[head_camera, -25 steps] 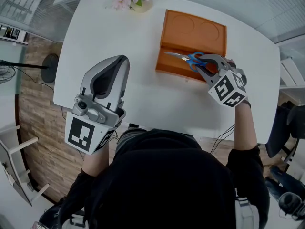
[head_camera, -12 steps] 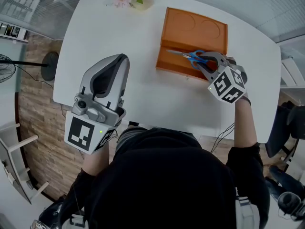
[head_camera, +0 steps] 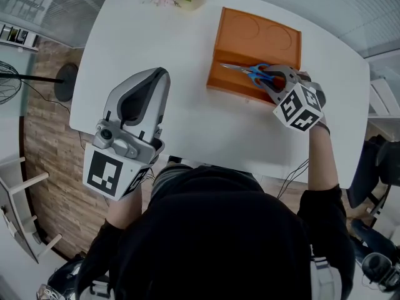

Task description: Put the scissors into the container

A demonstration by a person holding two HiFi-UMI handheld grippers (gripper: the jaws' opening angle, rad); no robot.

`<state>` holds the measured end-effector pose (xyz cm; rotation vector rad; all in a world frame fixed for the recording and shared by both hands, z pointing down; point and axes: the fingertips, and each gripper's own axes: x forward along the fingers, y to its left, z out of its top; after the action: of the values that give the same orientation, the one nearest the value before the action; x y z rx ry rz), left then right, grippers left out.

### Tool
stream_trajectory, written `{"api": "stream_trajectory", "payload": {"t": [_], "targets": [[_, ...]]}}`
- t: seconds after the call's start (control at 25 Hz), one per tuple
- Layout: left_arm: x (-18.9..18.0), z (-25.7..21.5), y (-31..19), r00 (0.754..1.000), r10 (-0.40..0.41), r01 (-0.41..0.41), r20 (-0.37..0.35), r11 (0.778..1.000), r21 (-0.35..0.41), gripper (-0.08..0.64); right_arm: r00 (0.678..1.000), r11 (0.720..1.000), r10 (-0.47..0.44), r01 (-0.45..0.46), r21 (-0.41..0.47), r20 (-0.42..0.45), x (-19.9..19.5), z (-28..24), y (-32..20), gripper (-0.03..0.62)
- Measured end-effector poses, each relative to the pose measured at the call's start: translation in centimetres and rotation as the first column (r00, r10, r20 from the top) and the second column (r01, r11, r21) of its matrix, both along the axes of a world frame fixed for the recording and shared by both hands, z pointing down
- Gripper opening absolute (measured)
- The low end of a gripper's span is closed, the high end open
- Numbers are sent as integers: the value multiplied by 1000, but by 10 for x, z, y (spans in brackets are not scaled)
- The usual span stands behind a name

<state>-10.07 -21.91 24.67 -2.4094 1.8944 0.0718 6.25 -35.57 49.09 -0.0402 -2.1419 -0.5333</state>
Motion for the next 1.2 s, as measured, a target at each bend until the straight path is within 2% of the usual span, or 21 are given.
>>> {"api": "stream_trajectory", "payload": {"t": [0.52,1.2], "targets": [[-3,-1,7,1000,-21,21,4,1000,0,13,999,1000,-14,14,-1,-43,-4,7,1,86],[-4,1,6,1000,-27,27,-6,1000,2,13,990,999,-30,35,27,-141,0,19,2,86]]}}
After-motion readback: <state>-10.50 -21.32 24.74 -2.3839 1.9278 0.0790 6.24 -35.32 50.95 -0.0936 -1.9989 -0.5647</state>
